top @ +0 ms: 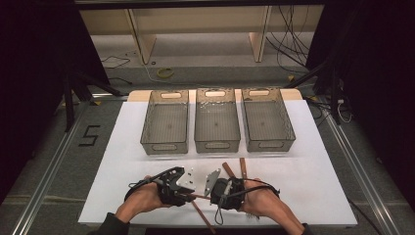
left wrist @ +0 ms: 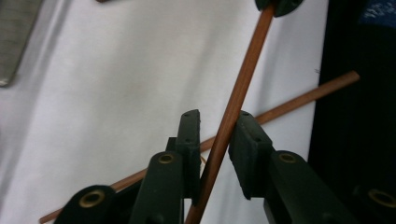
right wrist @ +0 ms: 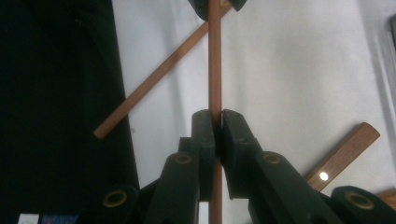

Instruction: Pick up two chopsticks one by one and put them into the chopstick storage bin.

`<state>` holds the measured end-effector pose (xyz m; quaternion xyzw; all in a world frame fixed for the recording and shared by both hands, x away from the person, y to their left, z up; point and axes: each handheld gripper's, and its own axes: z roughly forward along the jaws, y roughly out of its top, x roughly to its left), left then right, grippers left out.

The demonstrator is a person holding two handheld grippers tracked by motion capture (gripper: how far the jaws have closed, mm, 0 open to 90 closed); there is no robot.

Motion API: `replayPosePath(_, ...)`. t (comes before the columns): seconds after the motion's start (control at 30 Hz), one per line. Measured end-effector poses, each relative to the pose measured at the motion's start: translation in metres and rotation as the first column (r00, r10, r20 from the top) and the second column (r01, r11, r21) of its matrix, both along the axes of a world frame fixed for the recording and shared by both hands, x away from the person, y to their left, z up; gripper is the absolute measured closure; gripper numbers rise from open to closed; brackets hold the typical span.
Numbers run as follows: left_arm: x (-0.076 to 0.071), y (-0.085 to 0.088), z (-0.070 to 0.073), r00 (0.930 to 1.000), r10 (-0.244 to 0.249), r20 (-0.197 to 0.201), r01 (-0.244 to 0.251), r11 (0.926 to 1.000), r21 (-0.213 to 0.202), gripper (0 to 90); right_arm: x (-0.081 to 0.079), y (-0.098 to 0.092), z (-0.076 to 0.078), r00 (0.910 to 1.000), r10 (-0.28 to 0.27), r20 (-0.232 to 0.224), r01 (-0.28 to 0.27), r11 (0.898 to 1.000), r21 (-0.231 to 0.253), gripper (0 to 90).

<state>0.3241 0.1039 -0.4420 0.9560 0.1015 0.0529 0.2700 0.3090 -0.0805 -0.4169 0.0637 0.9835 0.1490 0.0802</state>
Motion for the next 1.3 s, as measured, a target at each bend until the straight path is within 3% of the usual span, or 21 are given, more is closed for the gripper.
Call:
replayPosePath(0.1, -0.002, 0.0, 0.0, 0.9984, -0.055, -0.012, 0.055, 0.9985, 0.002, 79.6, 0.002, -0.002, 0.0, 0.9998, 0.016, 0.015, -0.016, 1.0, 0.001, 81.9)
replayPosePath(0.17, -0.003, -0.001, 0.001, 0.9976, -0.067, -0.017, 0.066, 0.9977, -0.013, 83.1, 0.005, -0.005, 0.001, 0.9997, 0.001, 0.025, -0.002, 1.0, 0.015, 78.5)
replayPosePath(0.23, -0.002, -0.001, 0.0, 0.9992, -0.039, -0.011, 0.039, 0.9992, -0.007, 83.9, 0.011, -0.011, 0.005, 0.9983, -0.051, 0.027, 0.05, 0.998, 0.049, 69.8)
replayPosePath(0.27, -0.001, 0.0, 0.0, 0.9993, -0.028, -0.024, 0.028, 0.9996, -0.003, 83.9, 0.011, -0.011, 0.005, 0.9983, -0.051, 0.027, 0.05, 0.998, 0.049, 69.8)
replayPosePath(0.4, 0.006, 0.007, -0.002, 0.999, 0.032, -0.033, -0.032, 0.9993, -0.019, 84.0, 0.014, -0.019, 0.017, 0.9927, -0.121, -0.001, 0.12, 0.985, 0.121, 60.7)
replayPosePath(0.63, 0.018, 0.019, 0.0, 0.9877, 0.147, -0.053, -0.151, 0.9864, -0.065, 84.2, 0.011, -0.023, 0.022, 0.9864, -0.164, 0.004, 0.162, 0.973, 0.167, 54.0)
replayPosePath(0.8, 0.027, 0.032, 0.007, 0.9692, 0.238, -0.064, -0.244, 0.9629, -0.115, 84.3, 0.01, -0.028, 0.025, 0.9843, -0.175, -0.025, 0.176, 0.961, 0.211, 52.7)
replayPosePath(0.93, 0.035, 0.043, 0.01, 0.9518, 0.299, -0.068, -0.306, 0.9403, -0.149, 84.3, 0.009, -0.031, 0.022, 0.9829, -0.181, -0.033, 0.184, 0.96, 0.211, 51.9)
replayPosePath(0.97, 0.036, 0.046, 0.012, 0.9495, 0.307, -0.065, -0.313, 0.9377, -0.15, 84.3, 0.008, -0.031, 0.021, 0.9823, -0.184, -0.037, 0.187, 0.96, 0.208, 52.0)
replayPosePath(1.1, 0.042, 0.055, 0.019, 0.9315, 0.357, -0.067, -0.364, 0.9116, -0.192, 84.3, 0.007, -0.031, 0.017, 0.9814, -0.186, -0.049, 0.192, 0.96, 0.204, 52.0)
replayPosePath(1.3, 0.05, 0.069, 0.03, 0.9088, 0.414, -0.051, -0.414, 0.8808, -0.229, 84.3, 0.006, -0.034, 0.013, 0.9808, -0.184, -0.066, 0.193, 0.96, 0.203, 51.9)
